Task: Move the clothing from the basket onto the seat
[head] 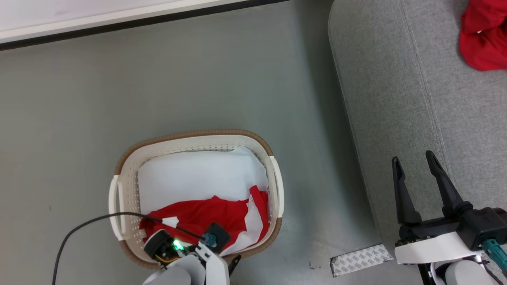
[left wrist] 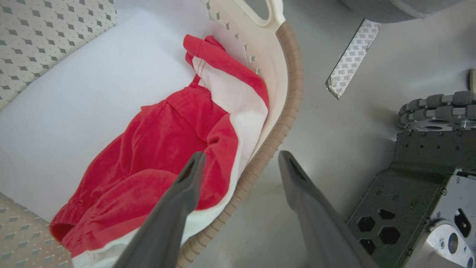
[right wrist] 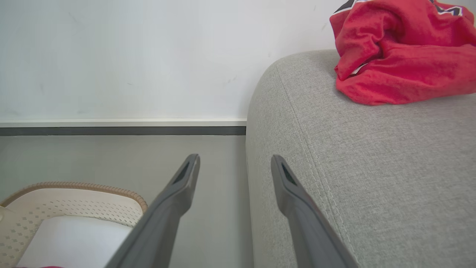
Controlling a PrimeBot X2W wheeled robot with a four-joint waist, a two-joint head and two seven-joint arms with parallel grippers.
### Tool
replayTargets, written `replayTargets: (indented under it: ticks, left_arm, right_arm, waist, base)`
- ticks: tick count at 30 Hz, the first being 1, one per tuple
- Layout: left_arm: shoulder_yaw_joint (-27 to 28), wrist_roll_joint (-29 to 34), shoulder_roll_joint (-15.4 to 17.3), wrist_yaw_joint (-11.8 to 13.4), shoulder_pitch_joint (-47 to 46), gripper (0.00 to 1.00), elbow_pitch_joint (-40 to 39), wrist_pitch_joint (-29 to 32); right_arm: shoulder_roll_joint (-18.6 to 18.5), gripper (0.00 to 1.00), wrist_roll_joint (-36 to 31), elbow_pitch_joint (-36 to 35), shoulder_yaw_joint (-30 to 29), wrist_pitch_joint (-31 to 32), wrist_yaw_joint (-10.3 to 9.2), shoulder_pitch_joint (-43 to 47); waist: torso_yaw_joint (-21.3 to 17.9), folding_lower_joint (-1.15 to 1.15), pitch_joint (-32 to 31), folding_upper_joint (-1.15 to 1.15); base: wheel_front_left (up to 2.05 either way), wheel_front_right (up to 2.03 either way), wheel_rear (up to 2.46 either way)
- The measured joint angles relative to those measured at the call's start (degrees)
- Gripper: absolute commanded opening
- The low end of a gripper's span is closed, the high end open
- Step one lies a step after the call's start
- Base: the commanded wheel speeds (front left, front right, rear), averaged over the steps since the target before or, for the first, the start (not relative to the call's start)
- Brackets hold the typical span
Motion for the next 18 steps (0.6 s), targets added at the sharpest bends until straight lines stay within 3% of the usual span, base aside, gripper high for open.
replayTargets:
  ticks: [18]
  left_arm:
    - [-10.1,-10.0,1.7,0.0,-5.7,1.0,2.6,0.1]
  right_arm:
    - [0.0,1.0,0.9,-1.1,-0.1,0.0,0.0,-1.1]
  waist:
    - [-1.0,-0.01,4.6,0.0]
  base:
    - [0.0,0.0,0.0]
